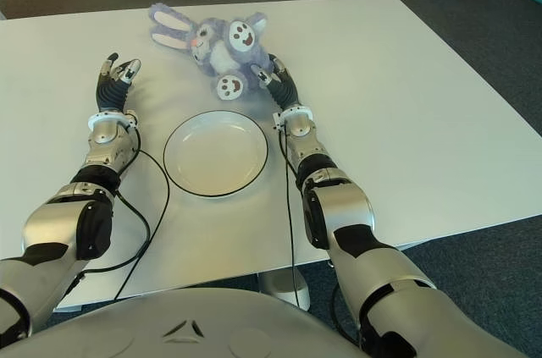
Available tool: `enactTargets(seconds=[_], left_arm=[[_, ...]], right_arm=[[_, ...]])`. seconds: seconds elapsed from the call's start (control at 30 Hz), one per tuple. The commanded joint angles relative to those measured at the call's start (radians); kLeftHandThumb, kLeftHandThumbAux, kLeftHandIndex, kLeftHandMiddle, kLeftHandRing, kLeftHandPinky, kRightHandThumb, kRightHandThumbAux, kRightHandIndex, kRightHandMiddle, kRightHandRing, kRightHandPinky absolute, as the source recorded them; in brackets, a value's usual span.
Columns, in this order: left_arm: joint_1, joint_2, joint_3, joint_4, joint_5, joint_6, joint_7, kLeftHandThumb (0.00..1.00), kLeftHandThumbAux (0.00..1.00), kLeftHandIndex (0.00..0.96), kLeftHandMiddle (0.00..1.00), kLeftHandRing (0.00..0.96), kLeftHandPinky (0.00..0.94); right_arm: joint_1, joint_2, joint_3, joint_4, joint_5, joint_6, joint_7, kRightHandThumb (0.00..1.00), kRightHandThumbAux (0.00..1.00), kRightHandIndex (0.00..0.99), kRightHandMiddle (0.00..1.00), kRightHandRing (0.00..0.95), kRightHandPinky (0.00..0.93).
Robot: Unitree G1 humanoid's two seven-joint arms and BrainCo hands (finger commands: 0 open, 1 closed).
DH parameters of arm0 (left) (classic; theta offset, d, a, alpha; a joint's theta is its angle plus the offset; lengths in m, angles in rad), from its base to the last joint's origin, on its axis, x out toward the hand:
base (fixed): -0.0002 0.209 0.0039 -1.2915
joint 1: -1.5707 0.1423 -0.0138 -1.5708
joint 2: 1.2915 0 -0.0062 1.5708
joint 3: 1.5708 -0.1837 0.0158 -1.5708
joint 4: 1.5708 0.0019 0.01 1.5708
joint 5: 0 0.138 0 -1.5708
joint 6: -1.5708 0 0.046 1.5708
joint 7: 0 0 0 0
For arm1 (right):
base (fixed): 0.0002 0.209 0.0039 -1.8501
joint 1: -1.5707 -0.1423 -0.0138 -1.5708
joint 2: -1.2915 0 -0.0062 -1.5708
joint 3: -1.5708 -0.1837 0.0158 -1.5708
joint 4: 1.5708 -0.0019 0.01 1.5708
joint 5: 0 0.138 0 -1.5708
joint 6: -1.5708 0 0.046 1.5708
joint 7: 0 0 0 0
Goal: Put the doll into the plate.
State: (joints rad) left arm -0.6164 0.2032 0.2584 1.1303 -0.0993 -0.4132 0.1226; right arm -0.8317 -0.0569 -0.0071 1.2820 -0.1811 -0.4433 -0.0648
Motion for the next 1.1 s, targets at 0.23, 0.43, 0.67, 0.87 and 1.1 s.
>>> enactTargets(seconds=[0.23,0.43,0.67,0.87,1.1], left_arm=[[0.089,-0.030,-0.003,0.057,0.003,0.049,0.005,0.000,0.528,0.077,0.226,0.174,0.041],[0.088,-0.030,-0.002,0.057,0.002,0.050,0.005,0.000,0.529,0.078,0.228,0.176,0.039],[0.089,-0.030,-0.002,0.056,0.002,0.044,0.004,0.000,0.526,0.084,0.235,0.181,0.028],[0.090,-0.029,-0.004,0.057,0.004,0.045,0.002,0.000,0.519,0.085,0.231,0.176,0.038],[0.087,-0.028,-0.003,0.059,0.003,0.047,0.002,0.000,0.528,0.081,0.229,0.174,0.026]], right_arm=[[0.080,0.013,0.018,0.049,-0.030,0.016,-0.054,0.193,0.376,0.000,0.000,0.000,0.000],[0.080,0.010,0.027,0.048,-0.048,-0.001,-0.111,0.201,0.375,0.000,0.000,0.000,0.000],[0.077,-0.001,0.044,0.048,-0.072,-0.023,-0.170,0.200,0.357,0.000,0.000,0.000,0.000],[0.075,-0.007,0.047,0.048,-0.080,-0.035,-0.195,0.193,0.334,0.000,0.000,0.000,0.000],[0.073,-0.011,0.049,0.048,-0.080,-0.041,-0.203,0.191,0.331,0.000,0.000,0.000,0.000]])
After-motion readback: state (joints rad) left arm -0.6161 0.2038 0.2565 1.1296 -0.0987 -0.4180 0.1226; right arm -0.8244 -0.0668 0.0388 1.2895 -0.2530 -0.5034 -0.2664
